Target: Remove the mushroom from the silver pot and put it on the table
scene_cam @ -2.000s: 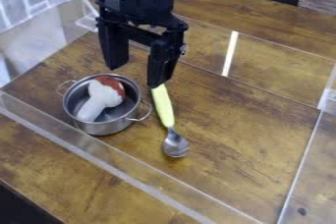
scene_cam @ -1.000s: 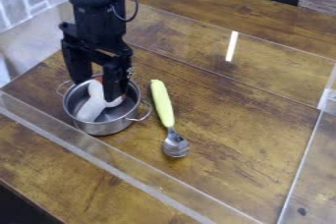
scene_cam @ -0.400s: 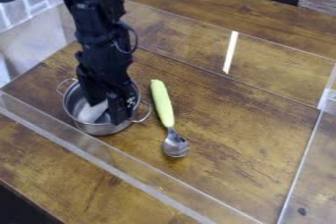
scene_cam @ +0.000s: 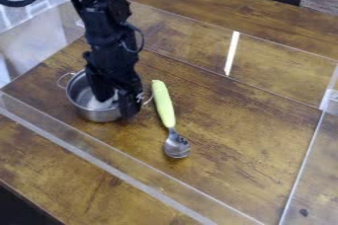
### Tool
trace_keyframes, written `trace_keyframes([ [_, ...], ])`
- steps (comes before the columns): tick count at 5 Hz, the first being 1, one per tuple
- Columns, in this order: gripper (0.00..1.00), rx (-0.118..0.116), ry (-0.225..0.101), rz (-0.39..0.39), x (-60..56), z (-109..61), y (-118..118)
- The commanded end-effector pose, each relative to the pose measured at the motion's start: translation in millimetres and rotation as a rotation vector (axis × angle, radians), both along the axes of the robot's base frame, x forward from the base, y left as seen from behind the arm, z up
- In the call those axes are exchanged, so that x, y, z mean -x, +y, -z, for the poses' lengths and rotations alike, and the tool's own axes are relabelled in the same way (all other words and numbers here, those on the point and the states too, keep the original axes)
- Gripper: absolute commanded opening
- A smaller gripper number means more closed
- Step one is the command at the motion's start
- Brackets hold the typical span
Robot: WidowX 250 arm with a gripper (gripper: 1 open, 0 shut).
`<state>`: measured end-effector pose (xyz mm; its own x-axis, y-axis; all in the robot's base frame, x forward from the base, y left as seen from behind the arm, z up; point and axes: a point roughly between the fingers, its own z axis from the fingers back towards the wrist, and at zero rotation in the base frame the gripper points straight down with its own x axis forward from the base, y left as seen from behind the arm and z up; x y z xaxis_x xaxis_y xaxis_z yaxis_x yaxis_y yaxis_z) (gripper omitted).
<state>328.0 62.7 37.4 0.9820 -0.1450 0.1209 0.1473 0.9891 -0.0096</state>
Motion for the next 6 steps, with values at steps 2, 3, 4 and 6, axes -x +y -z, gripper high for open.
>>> trace_keyframes([
  [2, 0.00, 0.006, -0.036, -0.119, -7.3, 0.6, 20.1],
  [3, 0.00, 0.016, -0.037, -0.124, -6.2, -3.7, 24.3],
  [4, 1.00, 0.051, -0.026, -0.129, -4.7, -7.0, 23.9],
  [6, 0.00, 0.089, -0.024, -0.202, 3.2, -17.5, 13.6],
])
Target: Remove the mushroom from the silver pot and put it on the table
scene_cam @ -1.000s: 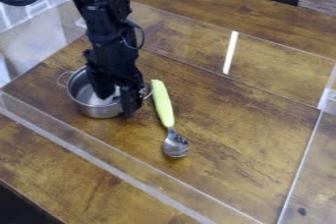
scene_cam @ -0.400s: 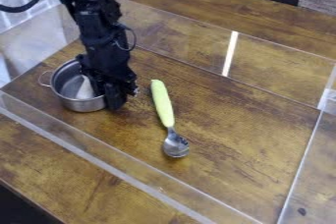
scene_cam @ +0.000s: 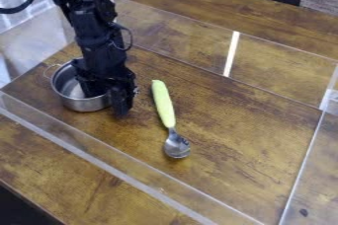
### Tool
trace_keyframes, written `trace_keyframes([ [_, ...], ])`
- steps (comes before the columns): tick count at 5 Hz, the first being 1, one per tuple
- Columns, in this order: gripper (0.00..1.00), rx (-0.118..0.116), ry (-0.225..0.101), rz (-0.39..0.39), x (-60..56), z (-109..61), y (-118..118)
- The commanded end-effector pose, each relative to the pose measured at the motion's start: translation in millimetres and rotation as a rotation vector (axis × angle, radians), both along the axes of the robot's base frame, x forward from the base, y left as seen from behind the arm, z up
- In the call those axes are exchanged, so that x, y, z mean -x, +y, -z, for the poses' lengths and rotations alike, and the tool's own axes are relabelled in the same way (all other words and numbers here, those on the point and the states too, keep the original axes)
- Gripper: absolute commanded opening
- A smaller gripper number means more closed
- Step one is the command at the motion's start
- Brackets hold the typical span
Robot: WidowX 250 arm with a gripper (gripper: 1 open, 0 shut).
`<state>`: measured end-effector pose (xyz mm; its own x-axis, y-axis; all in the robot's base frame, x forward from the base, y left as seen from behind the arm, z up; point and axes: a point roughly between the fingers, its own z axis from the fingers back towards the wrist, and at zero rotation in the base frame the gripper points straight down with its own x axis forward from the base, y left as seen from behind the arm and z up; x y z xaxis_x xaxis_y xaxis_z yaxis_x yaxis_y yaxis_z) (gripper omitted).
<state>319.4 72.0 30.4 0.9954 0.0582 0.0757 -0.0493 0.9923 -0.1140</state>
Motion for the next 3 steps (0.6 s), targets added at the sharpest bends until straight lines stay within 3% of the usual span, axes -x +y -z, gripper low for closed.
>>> trace_keyframes([
  [1, 0.00, -0.003, -0.074, 0.007, -4.3, -35.3, -5.2],
  [2, 1.00, 0.024, -0.071, 0.028, -4.9, -39.8, -17.5],
  [3, 1.00, 0.046, -0.064, 0.042, -5.7, -34.9, -20.5],
])
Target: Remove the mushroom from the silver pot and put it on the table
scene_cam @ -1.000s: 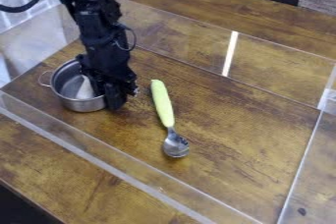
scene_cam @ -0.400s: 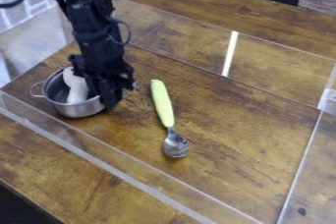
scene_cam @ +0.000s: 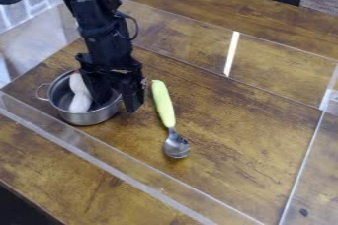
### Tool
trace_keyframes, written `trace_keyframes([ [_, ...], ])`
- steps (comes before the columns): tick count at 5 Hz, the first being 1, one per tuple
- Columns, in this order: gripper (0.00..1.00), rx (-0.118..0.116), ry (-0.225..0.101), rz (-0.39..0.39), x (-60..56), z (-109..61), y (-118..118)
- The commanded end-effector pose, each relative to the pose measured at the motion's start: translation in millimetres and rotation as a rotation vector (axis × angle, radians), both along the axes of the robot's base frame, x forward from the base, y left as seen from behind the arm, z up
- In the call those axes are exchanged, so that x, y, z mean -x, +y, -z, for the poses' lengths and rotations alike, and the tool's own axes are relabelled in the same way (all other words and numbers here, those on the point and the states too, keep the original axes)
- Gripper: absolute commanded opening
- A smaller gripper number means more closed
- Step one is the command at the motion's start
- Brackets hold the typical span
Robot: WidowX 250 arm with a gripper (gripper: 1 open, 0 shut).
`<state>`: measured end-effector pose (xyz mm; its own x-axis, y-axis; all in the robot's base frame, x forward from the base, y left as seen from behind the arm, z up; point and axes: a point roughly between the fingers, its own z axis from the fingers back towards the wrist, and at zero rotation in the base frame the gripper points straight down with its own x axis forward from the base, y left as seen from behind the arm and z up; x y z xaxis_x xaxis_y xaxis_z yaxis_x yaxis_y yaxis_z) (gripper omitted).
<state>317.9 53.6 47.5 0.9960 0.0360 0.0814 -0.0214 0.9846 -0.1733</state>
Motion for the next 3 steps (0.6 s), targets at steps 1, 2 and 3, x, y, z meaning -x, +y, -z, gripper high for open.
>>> trace_keyframes([
  [1, 0.00, -0.013, -0.054, 0.015, -7.3, -13.0, -0.7],
  [2, 0.00, -0.005, -0.068, 0.027, -2.0, -23.0, 12.2],
  [3, 0.00, 0.002, -0.082, -0.014, -0.2, -41.8, 0.6],
])
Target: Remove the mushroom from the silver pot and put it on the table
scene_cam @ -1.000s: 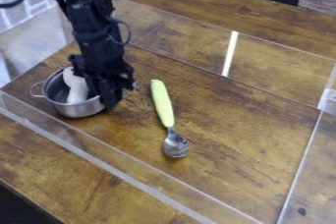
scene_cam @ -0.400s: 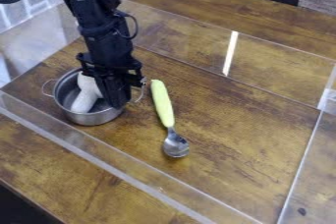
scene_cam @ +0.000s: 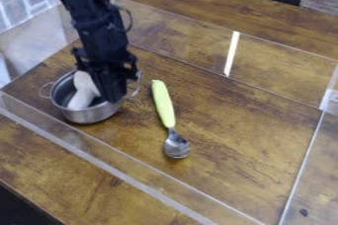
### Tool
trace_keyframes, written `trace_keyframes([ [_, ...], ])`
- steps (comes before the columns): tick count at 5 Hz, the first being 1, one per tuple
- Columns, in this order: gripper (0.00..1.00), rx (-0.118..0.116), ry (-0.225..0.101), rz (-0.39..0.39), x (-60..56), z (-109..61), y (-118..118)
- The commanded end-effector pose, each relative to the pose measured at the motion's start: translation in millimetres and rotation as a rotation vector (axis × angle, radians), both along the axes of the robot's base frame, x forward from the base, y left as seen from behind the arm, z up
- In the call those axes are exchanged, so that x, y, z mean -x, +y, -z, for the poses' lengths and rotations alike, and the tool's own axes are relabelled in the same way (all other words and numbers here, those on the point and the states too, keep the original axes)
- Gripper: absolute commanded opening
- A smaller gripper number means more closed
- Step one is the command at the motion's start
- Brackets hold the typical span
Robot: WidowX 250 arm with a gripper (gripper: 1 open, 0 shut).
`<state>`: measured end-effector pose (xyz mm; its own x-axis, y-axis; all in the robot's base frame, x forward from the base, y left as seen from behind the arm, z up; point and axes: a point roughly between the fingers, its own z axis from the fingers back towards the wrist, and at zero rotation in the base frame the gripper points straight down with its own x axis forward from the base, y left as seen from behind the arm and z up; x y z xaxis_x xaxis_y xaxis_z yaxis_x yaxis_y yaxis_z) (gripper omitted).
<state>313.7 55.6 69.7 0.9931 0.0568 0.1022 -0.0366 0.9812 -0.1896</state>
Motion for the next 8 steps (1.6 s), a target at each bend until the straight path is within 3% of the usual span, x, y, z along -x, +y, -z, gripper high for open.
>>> trace_keyframes([
  [1, 0.00, -0.011, -0.094, -0.062, -3.9, -54.4, -11.0],
  [2, 0.00, 0.009, -0.123, -0.139, -5.1, -88.7, 5.2],
  [3, 0.00, 0.004, -0.142, -0.206, 2.6, -93.9, 21.9],
  [4, 0.00, 0.006, -0.138, -0.188, 8.7, -89.1, 23.9],
  [5, 1.00, 0.009, -0.128, -0.164, 17.7, -87.3, 19.1],
  [6, 1.00, 0.005, -0.122, -0.188, 25.6, -83.2, 19.3],
  [8, 1.00, -0.010, -0.098, -0.225, 36.5, -51.7, -5.9],
])
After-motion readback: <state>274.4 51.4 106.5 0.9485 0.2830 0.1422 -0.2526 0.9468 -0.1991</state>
